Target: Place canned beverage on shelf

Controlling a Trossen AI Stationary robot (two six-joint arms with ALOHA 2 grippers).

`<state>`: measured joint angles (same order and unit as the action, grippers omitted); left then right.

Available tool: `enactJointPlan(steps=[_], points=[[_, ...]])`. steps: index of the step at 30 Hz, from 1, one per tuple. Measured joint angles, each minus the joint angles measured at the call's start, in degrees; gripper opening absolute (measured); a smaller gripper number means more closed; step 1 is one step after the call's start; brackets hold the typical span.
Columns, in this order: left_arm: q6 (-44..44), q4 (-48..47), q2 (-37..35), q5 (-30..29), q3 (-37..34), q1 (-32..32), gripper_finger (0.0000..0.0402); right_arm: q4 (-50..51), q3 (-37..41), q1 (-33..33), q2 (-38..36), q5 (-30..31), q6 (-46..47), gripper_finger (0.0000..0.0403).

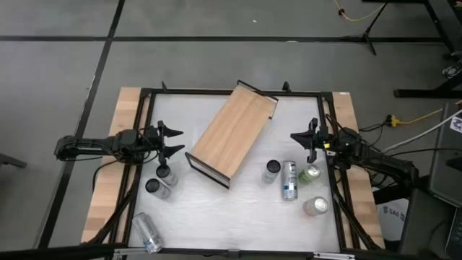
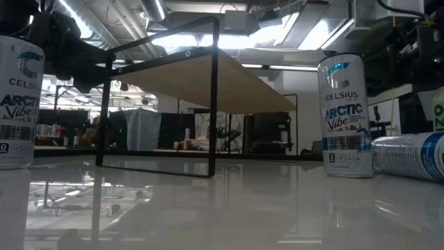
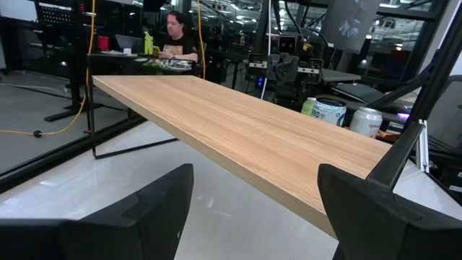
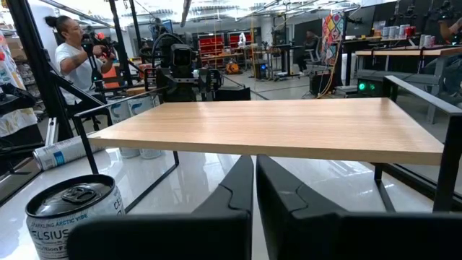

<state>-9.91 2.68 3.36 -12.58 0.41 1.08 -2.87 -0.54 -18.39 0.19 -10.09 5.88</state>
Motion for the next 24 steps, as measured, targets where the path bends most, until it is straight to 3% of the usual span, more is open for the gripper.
enactJointPlan(steps=[14, 24], points=[[-0.2, 1.0, 0.0, 0.0, 0.0, 0.0, 0.0292, 0.0, 0.0, 0.0, 0.0, 0.0, 0.0, 0.001], [-15.0, 13.5, 0.0, -0.7, 0.0, 0.0, 0.0292, 0.0, 0.0, 0.0, 0.0, 0.0, 0.0, 0.001]])
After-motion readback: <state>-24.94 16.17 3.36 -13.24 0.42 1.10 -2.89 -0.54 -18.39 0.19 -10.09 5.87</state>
